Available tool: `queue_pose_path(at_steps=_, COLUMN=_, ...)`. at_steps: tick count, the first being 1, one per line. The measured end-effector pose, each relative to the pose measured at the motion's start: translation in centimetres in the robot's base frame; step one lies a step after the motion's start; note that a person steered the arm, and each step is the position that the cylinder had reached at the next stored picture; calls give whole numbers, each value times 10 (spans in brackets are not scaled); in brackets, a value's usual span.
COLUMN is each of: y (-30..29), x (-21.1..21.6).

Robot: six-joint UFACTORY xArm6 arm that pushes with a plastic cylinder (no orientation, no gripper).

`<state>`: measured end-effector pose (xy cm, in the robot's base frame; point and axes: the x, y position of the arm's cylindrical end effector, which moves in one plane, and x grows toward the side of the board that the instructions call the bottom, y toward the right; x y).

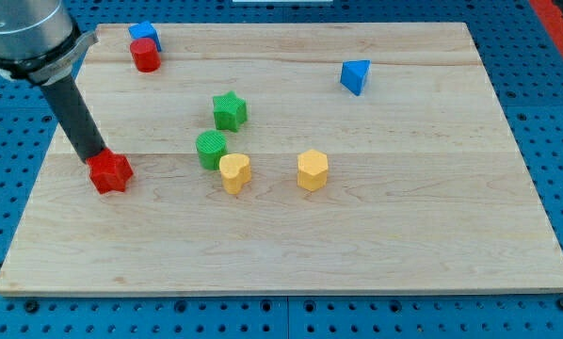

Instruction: Push the red star down a bit

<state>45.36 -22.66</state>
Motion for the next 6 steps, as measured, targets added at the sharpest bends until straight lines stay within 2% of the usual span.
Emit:
queue_pose_path(at_steps=1, y=12, x=-16)
queue_pose_path(at_steps=2, y=47, x=-31)
queue_pose_path(at_steps=3, y=53, x=-23)
queue_pose_path(at_steps=4, y=28, x=-7)
queue_pose_path(at_steps=6, y=67, x=2)
